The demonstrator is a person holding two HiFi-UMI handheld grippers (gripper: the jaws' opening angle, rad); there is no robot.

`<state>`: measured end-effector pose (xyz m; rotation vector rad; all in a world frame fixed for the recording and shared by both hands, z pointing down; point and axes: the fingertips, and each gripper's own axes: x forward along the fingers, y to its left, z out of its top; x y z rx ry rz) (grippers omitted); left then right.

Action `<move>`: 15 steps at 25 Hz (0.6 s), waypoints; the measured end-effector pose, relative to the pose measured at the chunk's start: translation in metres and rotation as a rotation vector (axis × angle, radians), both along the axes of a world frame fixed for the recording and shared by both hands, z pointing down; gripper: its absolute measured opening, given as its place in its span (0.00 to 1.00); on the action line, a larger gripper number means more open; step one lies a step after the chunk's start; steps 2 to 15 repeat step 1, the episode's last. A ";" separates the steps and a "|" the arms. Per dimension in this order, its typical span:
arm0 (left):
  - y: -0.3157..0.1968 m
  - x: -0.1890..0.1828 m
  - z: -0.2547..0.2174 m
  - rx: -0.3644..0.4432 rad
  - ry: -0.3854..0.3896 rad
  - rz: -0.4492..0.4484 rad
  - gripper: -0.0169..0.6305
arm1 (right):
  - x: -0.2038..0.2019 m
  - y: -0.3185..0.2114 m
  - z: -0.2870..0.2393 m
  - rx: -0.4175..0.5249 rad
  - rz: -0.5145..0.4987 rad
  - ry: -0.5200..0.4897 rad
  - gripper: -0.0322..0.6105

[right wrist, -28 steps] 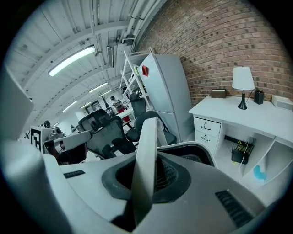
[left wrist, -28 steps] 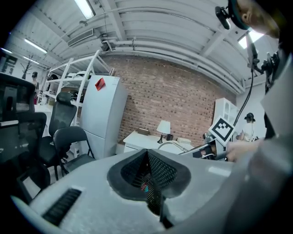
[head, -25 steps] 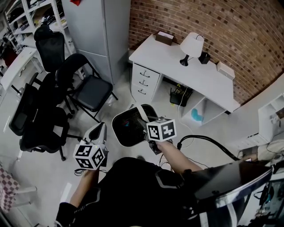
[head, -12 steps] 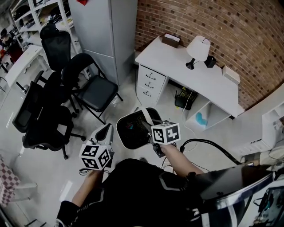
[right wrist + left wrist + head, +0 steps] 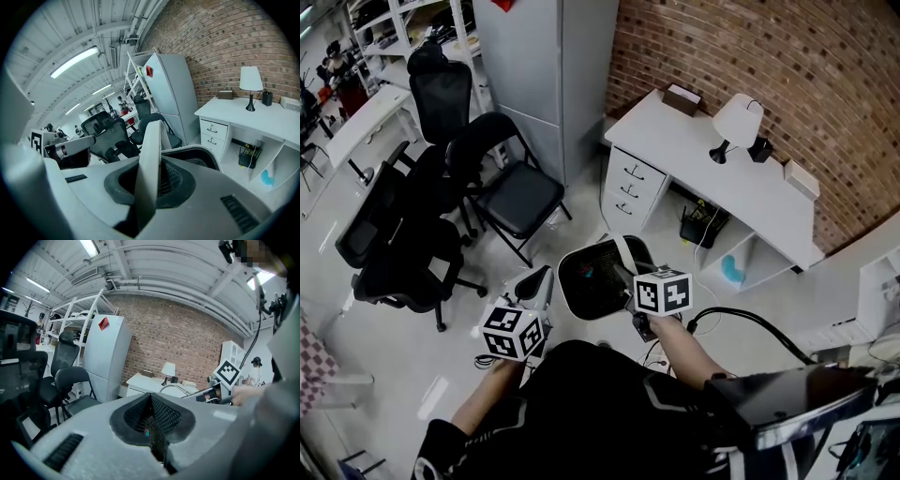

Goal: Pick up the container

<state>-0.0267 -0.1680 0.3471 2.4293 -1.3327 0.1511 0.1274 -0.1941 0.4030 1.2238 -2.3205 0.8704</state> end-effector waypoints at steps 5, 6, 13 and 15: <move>0.001 0.001 0.001 -0.003 0.001 0.001 0.04 | 0.001 0.001 0.000 -0.001 0.001 0.001 0.11; 0.001 0.001 0.001 -0.003 0.001 0.001 0.04 | 0.001 0.001 0.000 -0.001 0.001 0.001 0.11; 0.001 0.001 0.001 -0.003 0.001 0.001 0.04 | 0.001 0.001 0.000 -0.001 0.001 0.001 0.11; 0.001 0.001 0.001 -0.003 0.001 0.001 0.04 | 0.001 0.001 0.000 -0.001 0.001 0.001 0.11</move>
